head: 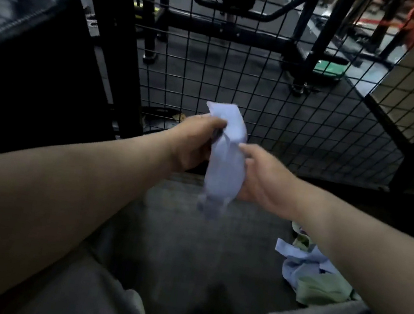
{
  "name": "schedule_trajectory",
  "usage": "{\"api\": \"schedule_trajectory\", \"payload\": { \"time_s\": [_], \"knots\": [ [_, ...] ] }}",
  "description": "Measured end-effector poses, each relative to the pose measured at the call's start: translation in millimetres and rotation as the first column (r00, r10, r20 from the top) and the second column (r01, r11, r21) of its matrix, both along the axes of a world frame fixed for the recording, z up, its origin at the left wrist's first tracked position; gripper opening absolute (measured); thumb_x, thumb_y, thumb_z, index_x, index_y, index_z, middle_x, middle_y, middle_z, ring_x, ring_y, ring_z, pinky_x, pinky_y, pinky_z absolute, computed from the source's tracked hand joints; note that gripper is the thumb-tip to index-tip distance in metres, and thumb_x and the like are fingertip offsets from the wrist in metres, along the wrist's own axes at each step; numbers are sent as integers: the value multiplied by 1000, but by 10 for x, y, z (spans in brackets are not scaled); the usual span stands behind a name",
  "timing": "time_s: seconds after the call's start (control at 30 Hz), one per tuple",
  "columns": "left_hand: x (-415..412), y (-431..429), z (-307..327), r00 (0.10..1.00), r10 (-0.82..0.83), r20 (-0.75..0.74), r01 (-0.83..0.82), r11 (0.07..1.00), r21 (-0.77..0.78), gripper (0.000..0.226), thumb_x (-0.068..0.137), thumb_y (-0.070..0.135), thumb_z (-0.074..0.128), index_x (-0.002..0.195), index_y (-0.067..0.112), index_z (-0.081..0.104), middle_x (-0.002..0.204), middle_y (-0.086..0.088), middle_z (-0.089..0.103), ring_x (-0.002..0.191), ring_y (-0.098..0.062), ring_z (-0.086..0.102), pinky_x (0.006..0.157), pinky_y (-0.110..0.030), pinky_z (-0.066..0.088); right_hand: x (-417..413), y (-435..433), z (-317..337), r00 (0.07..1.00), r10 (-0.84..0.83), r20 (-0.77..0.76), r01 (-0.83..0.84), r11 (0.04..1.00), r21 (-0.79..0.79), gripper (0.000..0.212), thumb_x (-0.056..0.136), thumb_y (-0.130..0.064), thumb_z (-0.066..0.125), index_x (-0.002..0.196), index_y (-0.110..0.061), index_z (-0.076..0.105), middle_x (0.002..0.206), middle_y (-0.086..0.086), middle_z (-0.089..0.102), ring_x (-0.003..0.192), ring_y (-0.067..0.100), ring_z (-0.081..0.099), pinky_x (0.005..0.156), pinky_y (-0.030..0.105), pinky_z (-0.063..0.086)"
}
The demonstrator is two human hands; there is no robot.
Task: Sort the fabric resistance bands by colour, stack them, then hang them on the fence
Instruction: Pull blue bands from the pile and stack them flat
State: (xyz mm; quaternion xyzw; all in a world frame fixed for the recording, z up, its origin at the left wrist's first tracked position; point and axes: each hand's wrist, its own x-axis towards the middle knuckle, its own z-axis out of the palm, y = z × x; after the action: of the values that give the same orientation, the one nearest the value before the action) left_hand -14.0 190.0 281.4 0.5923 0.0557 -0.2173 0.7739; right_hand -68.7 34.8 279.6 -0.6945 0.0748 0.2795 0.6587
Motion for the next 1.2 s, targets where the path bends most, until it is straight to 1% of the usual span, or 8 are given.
{"api": "schedule_trajectory", "payload": {
  "time_s": [0.2,0.33,0.43,0.6,0.73,0.87,1.0,1.2],
  "knots": [
    [-41,256,352,997,81,4,-77,968,-237,38,99,18,47,127,-5,57,117,-25,67,99,-32,71,72,-39,60,-270,42,159,983,124,133,-92,970,-226,22,88,-19,70,106,-7,71,97,9,76,91,25,71,88,40,55],
    [-105,209,422,998,35,51,-25,984,-177,46,98,40,56,129,6,56,119,-12,70,96,-20,73,71,-34,60,-311,35,124,975,156,158,-132,980,-152,22,91,-17,67,112,-13,68,102,4,75,90,19,71,82,36,56],
    [-41,142,378,973,231,23,-222,956,-192,33,97,23,61,125,7,60,107,-8,73,77,-14,74,56,-28,57,-310,-23,25,968,206,141,-198,978,-67,26,89,-17,70,114,-10,66,100,6,74,88,20,70,79,34,56],
    [100,252,184,923,375,-83,-384,904,-189,24,100,17,53,115,5,67,100,-5,75,83,-12,74,63,-28,57,-200,-221,-82,926,376,33,-343,873,-346,24,87,-21,75,104,-5,69,94,12,75,85,26,72,79,39,56],
    [207,431,-19,879,473,-68,-472,881,30,5,90,8,63,95,7,61,96,-14,68,86,-26,69,70,-37,59,-14,-387,-233,989,133,-59,-145,932,-332,25,89,-12,72,109,0,64,92,18,71,74,23,73,61,34,58],
    [343,694,-255,892,421,-165,-366,886,284,17,91,11,64,105,8,55,101,-12,61,90,-21,65,60,-31,56,401,-602,-407,996,-58,-70,27,922,-386,31,84,-2,74,111,-4,59,89,18,69,64,17,68,52,25,51],
    [423,882,-786,940,261,-219,-131,871,474,8,90,5,60,86,12,60,74,-5,59,50,-11,59,43,-18,47,809,-786,-727,995,-63,-76,14,857,-515,13,84,-2,74,88,-4,62,71,15,61,58,17,52,55,27,40],
    [663,827,-1841,960,134,-247,61,760,647,9,85,-3,63,83,6,65,77,-15,58,61,-22,57,46,-24,51,1283,-885,-1615,986,15,-165,-119,758,-641,24,92,-1,61,72,-10,53,58,11,58,72,26,57,48,25,34]
  ]
}}
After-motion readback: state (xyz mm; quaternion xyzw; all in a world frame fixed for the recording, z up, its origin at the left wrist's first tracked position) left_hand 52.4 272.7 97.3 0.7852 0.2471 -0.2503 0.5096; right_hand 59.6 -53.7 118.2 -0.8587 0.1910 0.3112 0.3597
